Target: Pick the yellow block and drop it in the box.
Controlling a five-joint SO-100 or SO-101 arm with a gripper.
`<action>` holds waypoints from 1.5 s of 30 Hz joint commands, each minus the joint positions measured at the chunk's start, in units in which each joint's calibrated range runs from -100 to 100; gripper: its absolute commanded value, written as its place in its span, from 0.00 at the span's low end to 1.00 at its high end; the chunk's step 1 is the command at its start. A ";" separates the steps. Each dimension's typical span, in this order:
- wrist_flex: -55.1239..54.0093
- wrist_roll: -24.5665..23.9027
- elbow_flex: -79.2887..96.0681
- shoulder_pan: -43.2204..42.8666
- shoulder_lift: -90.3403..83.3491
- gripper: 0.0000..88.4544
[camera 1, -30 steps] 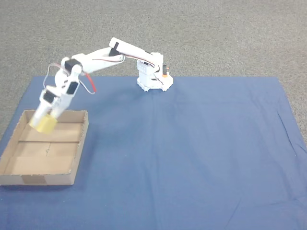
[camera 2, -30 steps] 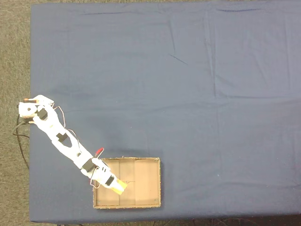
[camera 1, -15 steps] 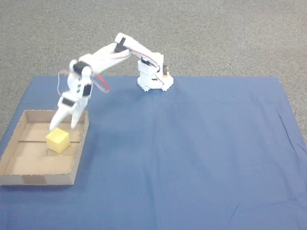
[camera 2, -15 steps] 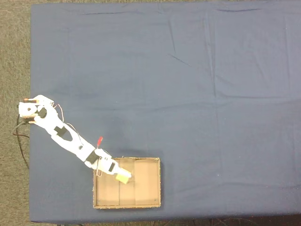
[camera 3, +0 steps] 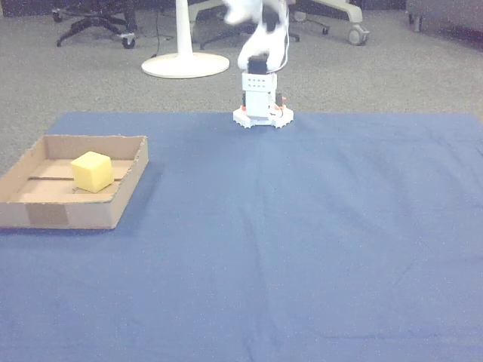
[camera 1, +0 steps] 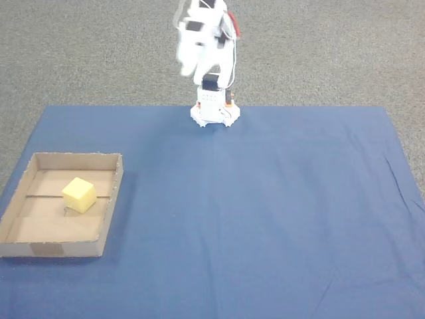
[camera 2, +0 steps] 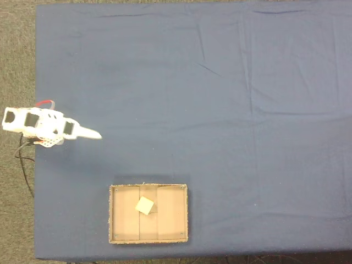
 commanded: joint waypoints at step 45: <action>-12.05 -1.61 64.50 -12.44 -29.18 0.00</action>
